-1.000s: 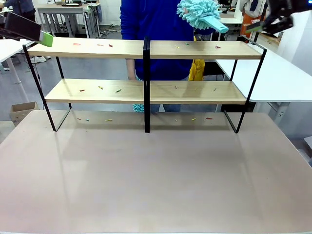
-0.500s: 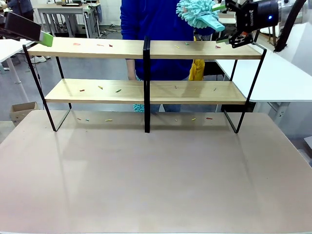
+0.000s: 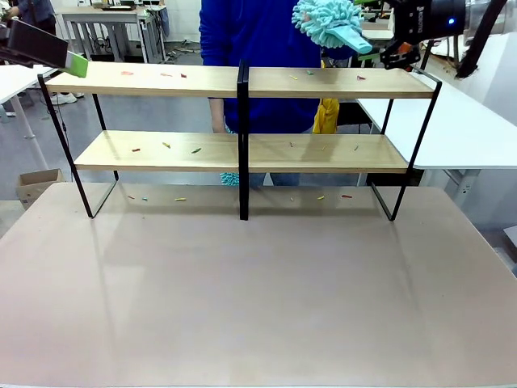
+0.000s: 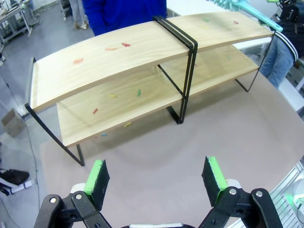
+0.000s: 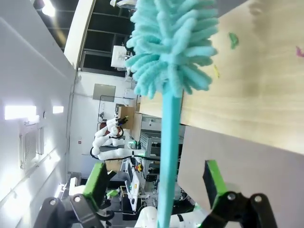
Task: Clean the shelves.
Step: Pick up the Duster when the human hands it over.
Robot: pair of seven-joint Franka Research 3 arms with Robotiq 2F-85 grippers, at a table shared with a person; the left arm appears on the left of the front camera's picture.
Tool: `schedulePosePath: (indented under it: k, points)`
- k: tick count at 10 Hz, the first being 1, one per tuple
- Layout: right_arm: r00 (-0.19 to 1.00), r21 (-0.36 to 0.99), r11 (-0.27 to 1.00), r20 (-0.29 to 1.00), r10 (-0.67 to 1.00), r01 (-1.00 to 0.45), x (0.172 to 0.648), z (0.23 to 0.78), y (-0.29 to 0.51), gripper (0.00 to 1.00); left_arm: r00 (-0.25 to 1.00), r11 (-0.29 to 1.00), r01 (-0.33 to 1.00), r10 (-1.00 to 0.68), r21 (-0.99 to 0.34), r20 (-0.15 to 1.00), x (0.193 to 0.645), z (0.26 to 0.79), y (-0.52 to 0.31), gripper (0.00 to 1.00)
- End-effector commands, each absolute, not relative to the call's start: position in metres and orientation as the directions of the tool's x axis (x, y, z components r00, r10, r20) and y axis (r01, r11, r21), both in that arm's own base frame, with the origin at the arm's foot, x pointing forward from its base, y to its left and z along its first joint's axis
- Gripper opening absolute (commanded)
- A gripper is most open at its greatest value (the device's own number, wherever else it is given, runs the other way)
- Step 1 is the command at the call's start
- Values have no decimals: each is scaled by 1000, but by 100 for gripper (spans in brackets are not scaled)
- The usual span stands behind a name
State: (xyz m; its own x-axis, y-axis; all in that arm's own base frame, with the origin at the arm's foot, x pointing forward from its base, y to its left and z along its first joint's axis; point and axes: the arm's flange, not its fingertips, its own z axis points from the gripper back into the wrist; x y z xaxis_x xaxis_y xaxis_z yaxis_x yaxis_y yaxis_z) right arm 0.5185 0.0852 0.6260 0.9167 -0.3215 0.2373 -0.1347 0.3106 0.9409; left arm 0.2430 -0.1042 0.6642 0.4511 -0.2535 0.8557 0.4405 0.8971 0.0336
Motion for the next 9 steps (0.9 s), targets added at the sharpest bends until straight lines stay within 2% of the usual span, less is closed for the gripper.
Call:
schedulePosePath:
  k: [1,2,3,4,5,6,9]
  points:
    - [897,937,296,284,-338,-185,521,610,91,100,449,897,441,-252,33,857,242,665,-104,100]
    - [904,934,314,274,-327,-170,522,608,95,40,449,897,441,-252,33,857,242,665,-104,100]
    - [906,932,317,277,-320,-173,522,606,97,40,449,897,441,-252,33,857,242,665,-104,100]
    - [905,935,308,276,-322,-176,523,607,97,0,449,897,441,-252,33,857,242,665,-104,100]
    - [904,933,315,279,-324,-175,522,608,97,35,449,897,441,-252,33,857,242,665,-104,100]
    - [900,930,319,287,-328,-181,521,608,95,0,449,897,441,-252,33,857,242,665,-104,100]
    - [887,931,309,302,-349,-195,519,608,89,0,449,897,441,-252,33,857,242,665,-104,100]
